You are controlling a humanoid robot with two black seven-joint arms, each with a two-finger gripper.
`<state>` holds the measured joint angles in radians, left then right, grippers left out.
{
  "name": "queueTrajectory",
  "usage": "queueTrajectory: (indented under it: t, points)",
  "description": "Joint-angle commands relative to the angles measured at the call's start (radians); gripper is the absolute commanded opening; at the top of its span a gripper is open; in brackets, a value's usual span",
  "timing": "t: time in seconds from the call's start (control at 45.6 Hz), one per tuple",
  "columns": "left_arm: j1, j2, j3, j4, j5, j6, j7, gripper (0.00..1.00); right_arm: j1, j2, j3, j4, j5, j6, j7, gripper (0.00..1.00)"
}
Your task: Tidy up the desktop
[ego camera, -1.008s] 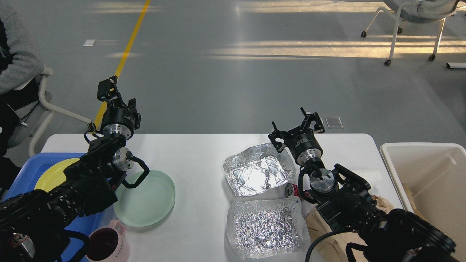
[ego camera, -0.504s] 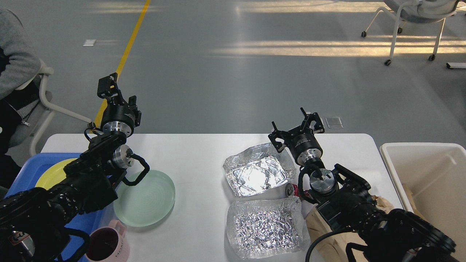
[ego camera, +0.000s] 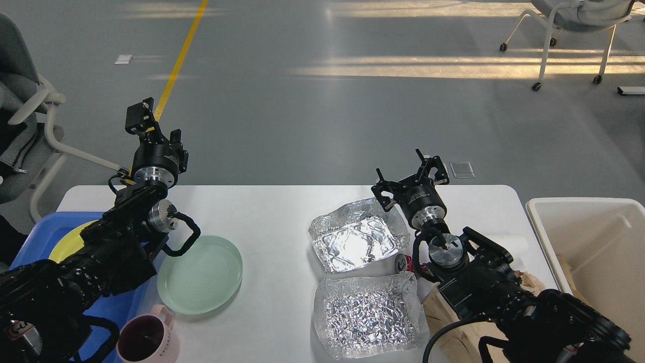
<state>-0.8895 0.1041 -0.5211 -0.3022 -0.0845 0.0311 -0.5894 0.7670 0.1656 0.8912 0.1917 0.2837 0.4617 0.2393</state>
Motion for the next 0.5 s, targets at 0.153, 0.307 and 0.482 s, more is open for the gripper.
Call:
queueTrajectory:
  t: [0.153, 0.307, 0.482]
  points:
    - [0.001, -0.012, 0.012, -0.005, 0.006, 0.0, 0.002, 0.96, 0.0, 0.0, 0.0, 0.0, 0.0, 0.0, 0.0, 1.0]
    - [0.001, -0.012, 0.018, -0.012, 0.011, -0.01, 0.007, 0.96, 0.0, 0.0, 0.0, 0.0, -0.001, 0.0, 0.0, 1.0]
    - [-0.019, 0.0, 0.093, -0.012, 0.009, -0.01, 0.014, 0.96, 0.0, 0.0, 0.0, 0.0, 0.0, 0.0, 0.0, 1.0]
